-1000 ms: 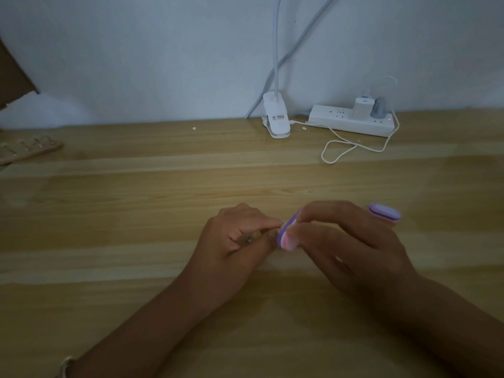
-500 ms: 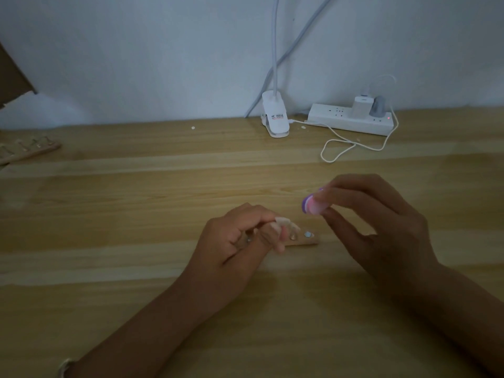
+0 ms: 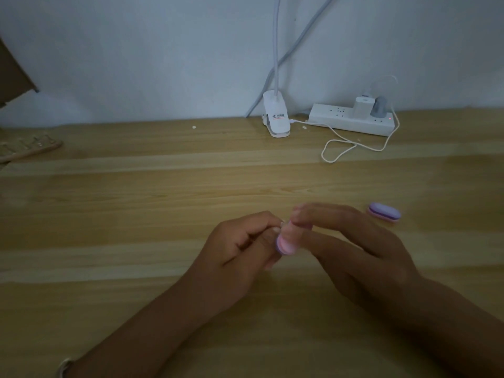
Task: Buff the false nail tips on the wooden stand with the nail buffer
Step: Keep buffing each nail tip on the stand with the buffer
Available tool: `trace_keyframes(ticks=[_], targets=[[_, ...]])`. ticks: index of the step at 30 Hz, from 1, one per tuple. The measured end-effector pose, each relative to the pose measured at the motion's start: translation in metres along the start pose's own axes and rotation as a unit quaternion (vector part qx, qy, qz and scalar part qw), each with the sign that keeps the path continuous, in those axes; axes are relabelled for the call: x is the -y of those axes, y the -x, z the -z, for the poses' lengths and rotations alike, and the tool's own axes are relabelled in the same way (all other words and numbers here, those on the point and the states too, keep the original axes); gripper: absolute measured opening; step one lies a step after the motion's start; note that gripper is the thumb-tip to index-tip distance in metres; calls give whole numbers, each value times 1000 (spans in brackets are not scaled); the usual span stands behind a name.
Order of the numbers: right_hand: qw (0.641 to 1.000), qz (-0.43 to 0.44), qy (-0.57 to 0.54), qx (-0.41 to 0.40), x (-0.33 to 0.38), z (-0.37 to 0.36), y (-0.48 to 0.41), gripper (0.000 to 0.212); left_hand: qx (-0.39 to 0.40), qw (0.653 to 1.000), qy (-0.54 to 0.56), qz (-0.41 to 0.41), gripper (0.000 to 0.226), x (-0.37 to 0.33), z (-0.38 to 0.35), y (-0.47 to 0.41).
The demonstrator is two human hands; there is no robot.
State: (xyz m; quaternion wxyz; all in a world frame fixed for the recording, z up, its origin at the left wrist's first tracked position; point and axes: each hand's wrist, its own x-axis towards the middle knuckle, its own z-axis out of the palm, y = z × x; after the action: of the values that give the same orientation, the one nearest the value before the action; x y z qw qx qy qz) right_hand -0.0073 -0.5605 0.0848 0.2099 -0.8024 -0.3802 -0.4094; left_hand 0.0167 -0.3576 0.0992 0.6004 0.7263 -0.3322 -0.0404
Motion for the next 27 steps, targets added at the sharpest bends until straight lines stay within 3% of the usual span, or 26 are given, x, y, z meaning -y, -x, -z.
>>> trace_keyframes(ticks=[3, 7, 13, 27], targets=[[999, -37, 1, 0, -8, 5, 0, 36, 21, 991, 114, 69, 27, -1, 1, 0], [999, -10, -33, -8, 4, 0, 0, 25, 41, 977, 180, 110, 28, -3, 0, -1], [998, -55, 3, 0, -4, 4, -2, 32, 51, 969, 205, 128, 27, -1, 1, -3], [999, -31, -29, 14, -1, -2, 1, 22, 41, 970, 195, 142, 24, -3, -1, -3]])
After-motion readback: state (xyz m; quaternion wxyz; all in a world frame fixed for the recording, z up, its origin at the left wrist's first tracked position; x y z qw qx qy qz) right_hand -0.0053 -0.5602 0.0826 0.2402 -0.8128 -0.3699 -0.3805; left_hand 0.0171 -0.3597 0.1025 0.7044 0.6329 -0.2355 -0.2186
